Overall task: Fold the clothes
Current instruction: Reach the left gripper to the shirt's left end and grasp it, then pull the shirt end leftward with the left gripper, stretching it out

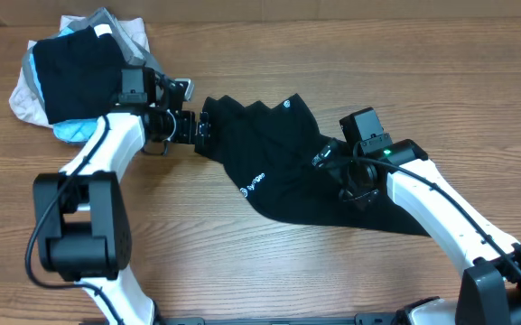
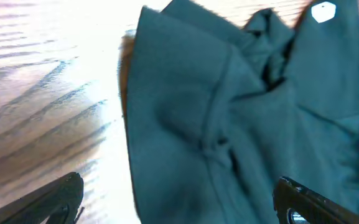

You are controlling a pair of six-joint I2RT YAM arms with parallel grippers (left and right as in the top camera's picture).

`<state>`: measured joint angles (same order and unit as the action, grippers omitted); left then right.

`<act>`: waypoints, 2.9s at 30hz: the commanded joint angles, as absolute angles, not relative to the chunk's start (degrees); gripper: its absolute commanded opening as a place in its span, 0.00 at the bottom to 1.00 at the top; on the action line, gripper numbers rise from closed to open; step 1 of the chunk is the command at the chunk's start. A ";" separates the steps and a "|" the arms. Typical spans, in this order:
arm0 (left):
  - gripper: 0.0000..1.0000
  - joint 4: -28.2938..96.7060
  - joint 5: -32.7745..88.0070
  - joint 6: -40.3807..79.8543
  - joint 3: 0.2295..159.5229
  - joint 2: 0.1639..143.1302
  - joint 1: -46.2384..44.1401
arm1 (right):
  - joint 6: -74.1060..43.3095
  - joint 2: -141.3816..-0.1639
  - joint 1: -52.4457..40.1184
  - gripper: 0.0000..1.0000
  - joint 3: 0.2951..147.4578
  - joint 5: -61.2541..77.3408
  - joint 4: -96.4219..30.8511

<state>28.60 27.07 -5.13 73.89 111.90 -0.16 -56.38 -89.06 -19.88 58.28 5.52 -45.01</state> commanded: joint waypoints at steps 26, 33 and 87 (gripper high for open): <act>0.24 22.87 30.30 -3.81 75.13 123.68 -3.66 | -56.62 -89.23 -19.92 1.00 58.11 4.54 -43.79; 0.04 30.94 31.03 -2.98 77.19 120.77 -1.34 | -56.62 -89.23 -19.92 1.00 58.11 4.56 -43.79; 1.00 44.18 20.43 11.84 81.80 110.85 -6.96 | -56.60 -89.23 -19.86 1.00 58.11 4.56 -44.64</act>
